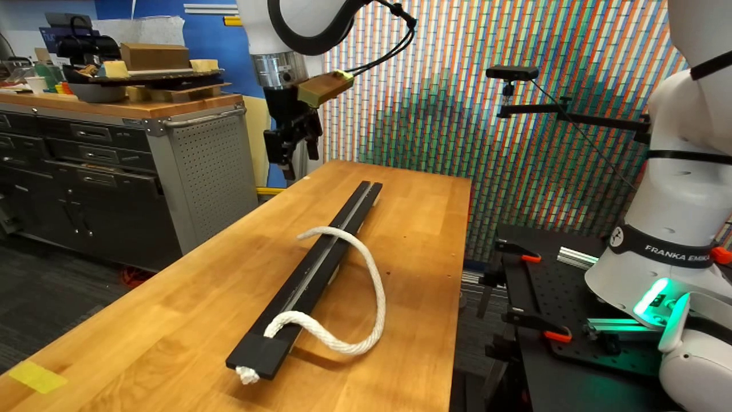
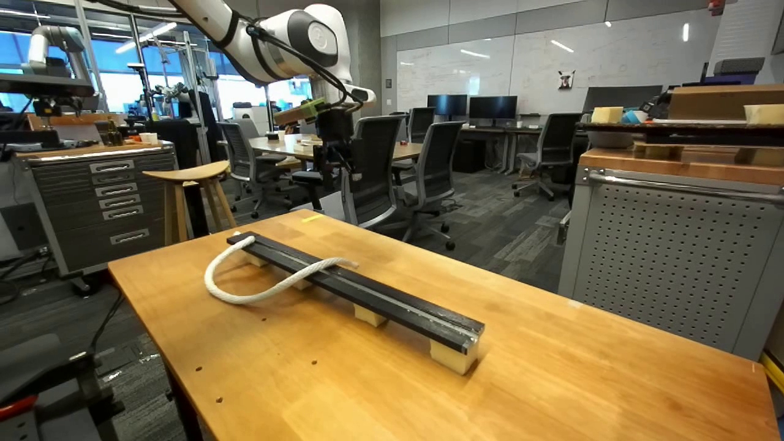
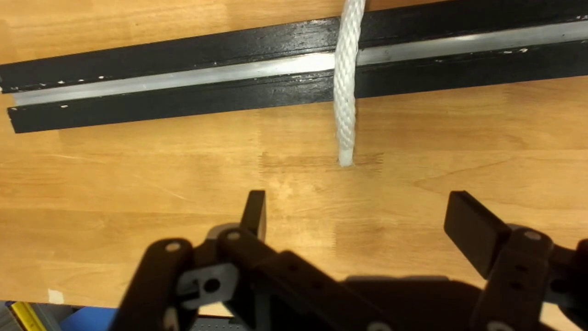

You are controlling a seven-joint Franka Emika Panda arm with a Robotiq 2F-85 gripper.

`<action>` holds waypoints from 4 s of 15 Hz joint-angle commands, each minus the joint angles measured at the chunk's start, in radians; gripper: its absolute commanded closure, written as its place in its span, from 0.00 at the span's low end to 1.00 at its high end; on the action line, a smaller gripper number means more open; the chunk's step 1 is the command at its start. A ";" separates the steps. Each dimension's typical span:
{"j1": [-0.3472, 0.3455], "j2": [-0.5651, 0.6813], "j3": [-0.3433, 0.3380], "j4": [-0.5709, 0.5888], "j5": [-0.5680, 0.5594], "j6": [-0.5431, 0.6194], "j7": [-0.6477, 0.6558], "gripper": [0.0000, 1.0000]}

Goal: Align the rope along the middle of the black object

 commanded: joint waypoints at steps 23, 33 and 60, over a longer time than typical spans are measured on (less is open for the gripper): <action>0.030 0.255 -0.031 0.174 0.062 -0.081 -0.070 0.00; 0.035 0.421 -0.043 0.355 0.081 -0.211 -0.081 0.00; 0.005 0.383 -0.094 0.372 0.127 -0.289 0.006 0.97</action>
